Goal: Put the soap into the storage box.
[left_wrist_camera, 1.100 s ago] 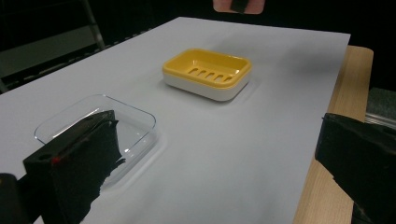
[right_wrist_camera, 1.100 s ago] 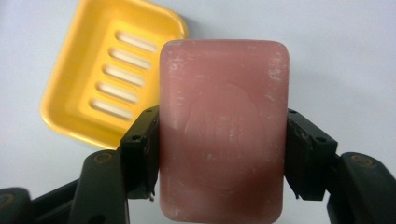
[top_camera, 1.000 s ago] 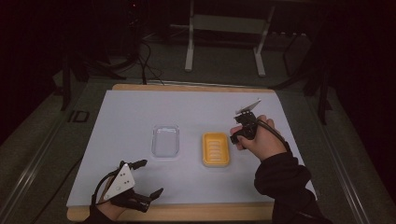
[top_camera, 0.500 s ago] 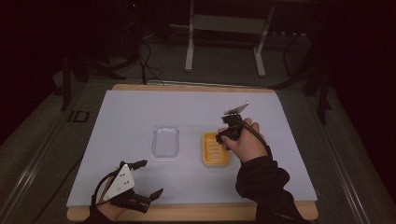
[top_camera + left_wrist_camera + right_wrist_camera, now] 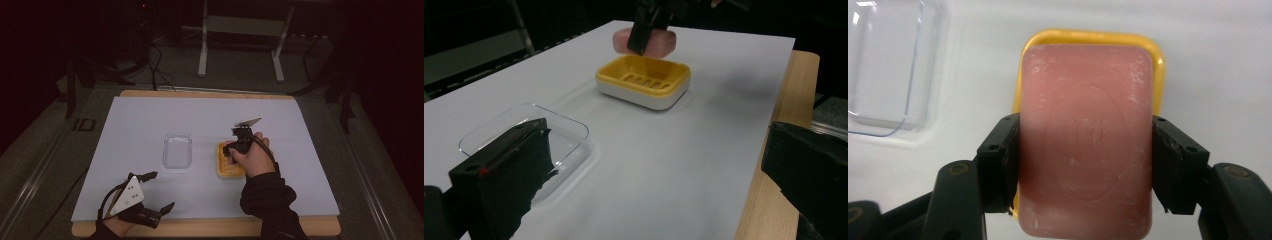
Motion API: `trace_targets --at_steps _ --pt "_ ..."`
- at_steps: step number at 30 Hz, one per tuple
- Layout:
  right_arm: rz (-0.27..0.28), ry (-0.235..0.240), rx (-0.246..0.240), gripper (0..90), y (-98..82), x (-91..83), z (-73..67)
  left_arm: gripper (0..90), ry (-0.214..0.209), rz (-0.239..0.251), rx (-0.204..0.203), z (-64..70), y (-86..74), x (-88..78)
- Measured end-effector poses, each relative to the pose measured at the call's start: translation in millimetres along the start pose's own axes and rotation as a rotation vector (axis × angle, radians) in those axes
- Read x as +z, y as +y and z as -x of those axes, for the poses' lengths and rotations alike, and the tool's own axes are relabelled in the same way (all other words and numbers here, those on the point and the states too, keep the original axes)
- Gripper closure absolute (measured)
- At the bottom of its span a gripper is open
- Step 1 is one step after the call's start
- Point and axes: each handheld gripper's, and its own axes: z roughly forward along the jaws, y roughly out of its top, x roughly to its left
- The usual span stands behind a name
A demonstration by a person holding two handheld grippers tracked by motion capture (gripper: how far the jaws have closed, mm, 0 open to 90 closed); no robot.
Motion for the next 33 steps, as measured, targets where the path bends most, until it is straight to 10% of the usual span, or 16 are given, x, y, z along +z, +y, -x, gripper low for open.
trace_targets --at_steps 17,33 --pt "-0.057 -0.026 -0.006 37.5 -7.8 40.8 -5.2 0.5 -0.002 0.001 0.012 1.6 0.4 -0.2" --pt "-0.042 0.003 -0.061 34.0 0.0 17.1 -2.5 0.6 -0.001 -0.006 0.014 1.3 0.2 0.8"
